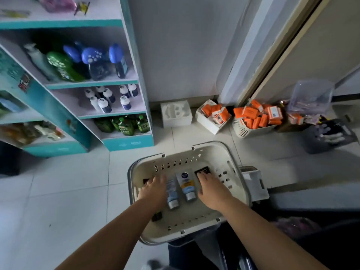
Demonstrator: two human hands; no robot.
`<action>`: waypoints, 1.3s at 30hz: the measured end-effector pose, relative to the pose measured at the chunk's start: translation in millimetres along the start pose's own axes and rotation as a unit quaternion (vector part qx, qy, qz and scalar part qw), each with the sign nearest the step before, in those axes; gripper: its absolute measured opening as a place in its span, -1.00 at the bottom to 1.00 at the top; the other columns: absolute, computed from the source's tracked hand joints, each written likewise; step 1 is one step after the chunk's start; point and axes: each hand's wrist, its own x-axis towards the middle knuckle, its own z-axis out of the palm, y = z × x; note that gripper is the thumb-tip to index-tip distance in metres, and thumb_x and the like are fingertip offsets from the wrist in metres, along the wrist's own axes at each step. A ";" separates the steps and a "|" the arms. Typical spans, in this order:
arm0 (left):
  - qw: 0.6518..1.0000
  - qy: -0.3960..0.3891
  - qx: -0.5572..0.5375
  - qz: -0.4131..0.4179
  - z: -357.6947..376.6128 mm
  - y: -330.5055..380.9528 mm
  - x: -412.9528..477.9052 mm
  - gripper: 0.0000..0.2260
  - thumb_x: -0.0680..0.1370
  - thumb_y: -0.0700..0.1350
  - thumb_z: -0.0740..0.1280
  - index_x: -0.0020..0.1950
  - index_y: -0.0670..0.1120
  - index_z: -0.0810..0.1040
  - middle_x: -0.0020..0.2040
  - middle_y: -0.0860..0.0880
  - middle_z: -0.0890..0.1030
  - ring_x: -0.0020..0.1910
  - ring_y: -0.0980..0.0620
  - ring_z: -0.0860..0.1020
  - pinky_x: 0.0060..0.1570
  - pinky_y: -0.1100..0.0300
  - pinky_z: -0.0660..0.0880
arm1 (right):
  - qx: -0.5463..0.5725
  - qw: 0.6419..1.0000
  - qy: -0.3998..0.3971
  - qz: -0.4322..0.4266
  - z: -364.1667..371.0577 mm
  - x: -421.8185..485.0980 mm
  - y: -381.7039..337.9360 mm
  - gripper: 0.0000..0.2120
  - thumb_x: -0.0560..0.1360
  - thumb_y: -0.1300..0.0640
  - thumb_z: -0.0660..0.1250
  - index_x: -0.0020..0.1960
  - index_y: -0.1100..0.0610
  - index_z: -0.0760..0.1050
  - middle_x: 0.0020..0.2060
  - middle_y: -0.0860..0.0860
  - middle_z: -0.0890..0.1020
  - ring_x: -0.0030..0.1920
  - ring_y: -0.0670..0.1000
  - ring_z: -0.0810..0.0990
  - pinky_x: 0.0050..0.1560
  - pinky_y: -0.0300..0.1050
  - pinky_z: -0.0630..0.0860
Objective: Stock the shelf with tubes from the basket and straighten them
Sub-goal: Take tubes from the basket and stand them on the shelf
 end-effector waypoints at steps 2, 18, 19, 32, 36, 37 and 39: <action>0.999 -0.029 -0.030 -0.028 17.0 -4.1 9.1 -0.39 0.51 -0.09 0.35 0.50 -0.05 0.15 0.43 -0.14 0.31 0.34 -0.16 0.40 0.26 -0.07 0.45 | 0.050 0.998 -0.039 0.016 10.6 9.3 4.3 -0.42 0.58 0.01 0.24 0.53 0.09 0.13 0.43 0.08 0.39 0.38 0.11 0.41 0.35 0.03 0.39; 0.936 0.026 -0.270 -0.223 69.4 -6.1 38.8 -0.27 0.60 -0.21 0.21 0.56 0.09 -0.23 0.56 -0.15 -0.21 0.54 -0.26 -0.02 0.43 -0.14 0.13 | 0.222 0.928 -0.045 0.296 72.4 78.1 42.2 -0.21 0.44 0.09 0.42 0.53 0.15 0.07 0.44 0.20 0.32 0.41 0.26 0.33 0.36 0.20 0.37; 0.933 0.014 -0.270 -0.239 72.7 -7.4 41.6 -0.27 0.60 -0.22 0.20 0.56 0.04 -0.25 0.56 -0.24 -0.12 0.52 -0.29 0.05 0.42 -0.17 0.15 | 0.224 0.923 -0.042 0.310 75.6 80.7 45.9 -0.22 0.44 0.12 0.42 0.52 0.15 0.07 0.42 0.20 0.34 0.39 0.27 0.35 0.35 0.20 0.38; 0.933 -0.013 -0.240 -0.268 73.7 -17.0 41.6 -0.45 0.50 -0.32 0.27 0.46 -0.16 0.19 0.21 -0.17 0.46 0.17 -0.16 0.51 0.10 0.00 0.52 | 0.269 0.925 -0.016 0.268 83.3 73.0 36.3 -0.71 0.42 0.13 0.47 0.13 0.13 0.60 0.02 0.12 0.67 0.03 0.13 0.62 -0.10 -0.14 0.46; 0.945 0.029 -0.250 -0.209 63.1 -14.7 30.9 -0.57 0.48 -0.29 0.30 0.29 -0.11 0.25 0.09 -0.14 0.49 0.01 -0.12 0.53 -0.10 0.03 0.52 | 0.304 0.928 0.017 0.216 57.8 64.4 24.1 -0.75 0.42 0.17 0.46 0.08 0.12 0.56 -0.04 0.02 0.64 0.01 0.08 0.59 -0.03 -0.09 0.48; 0.942 0.030 -0.268 -0.200 59.8 -15.8 28.8 -0.60 0.48 -0.27 0.29 0.26 -0.09 0.25 0.07 -0.13 0.49 0.00 -0.12 0.54 -0.07 -0.02 0.56 | 0.334 0.921 0.015 0.201 50.9 60.9 20.0 -0.71 0.43 0.18 0.47 0.12 0.10 0.52 -0.04 -0.02 0.60 0.03 0.05 0.55 0.01 -0.09 0.44; 0.928 0.028 -0.326 -0.179 51.5 -17.7 24.3 -0.64 0.50 -0.27 0.24 0.26 -0.07 0.28 0.07 -0.12 0.51 0.03 -0.13 0.54 0.03 -0.11 0.56 | 0.381 0.907 0.013 0.176 39.6 51.8 10.6 -0.60 0.42 0.17 0.50 0.19 0.05 0.45 -0.03 -0.07 0.55 0.04 0.01 0.51 0.02 -0.10 0.38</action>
